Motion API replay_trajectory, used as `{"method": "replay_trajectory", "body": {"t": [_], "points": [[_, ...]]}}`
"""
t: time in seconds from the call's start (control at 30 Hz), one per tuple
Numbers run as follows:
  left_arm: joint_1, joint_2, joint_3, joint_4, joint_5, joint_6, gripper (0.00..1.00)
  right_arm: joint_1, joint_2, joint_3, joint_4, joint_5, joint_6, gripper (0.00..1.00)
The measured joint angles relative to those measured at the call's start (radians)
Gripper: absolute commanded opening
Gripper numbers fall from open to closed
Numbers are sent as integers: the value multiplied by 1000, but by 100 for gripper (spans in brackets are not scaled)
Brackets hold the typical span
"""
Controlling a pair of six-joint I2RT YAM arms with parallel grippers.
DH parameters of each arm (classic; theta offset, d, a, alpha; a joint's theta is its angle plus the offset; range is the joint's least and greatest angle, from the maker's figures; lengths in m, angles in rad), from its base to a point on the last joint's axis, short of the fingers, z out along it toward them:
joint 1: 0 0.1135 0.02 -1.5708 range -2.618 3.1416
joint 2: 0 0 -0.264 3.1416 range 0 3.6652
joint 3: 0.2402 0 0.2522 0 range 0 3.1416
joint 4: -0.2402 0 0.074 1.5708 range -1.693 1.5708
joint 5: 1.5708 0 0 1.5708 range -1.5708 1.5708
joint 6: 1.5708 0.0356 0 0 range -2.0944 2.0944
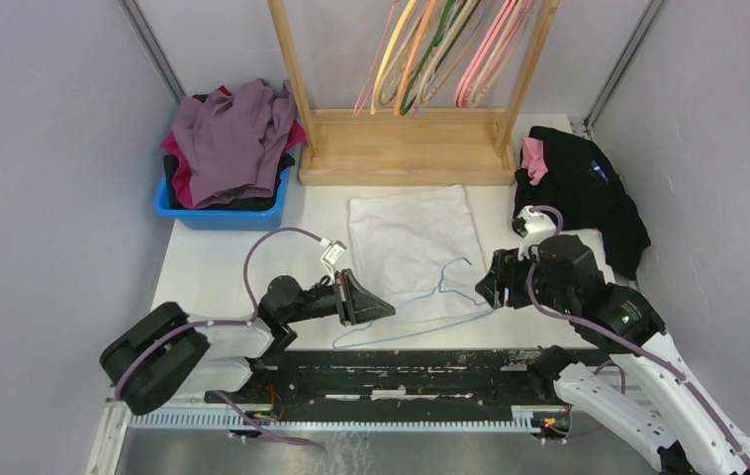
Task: Place the skirt on the hanger
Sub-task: Hang the skirt on the hanger.
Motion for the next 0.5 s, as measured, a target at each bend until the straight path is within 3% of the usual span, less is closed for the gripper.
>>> {"method": "replay_trajectory", "body": {"t": [0.23, 0.5], "points": [[-6, 299, -29, 313, -2, -39, 8, 0, -8, 25, -15, 12, 0, 62], [-34, 423, -29, 373, -33, -36, 6, 0, -11, 26, -18, 24, 0, 62]]}}
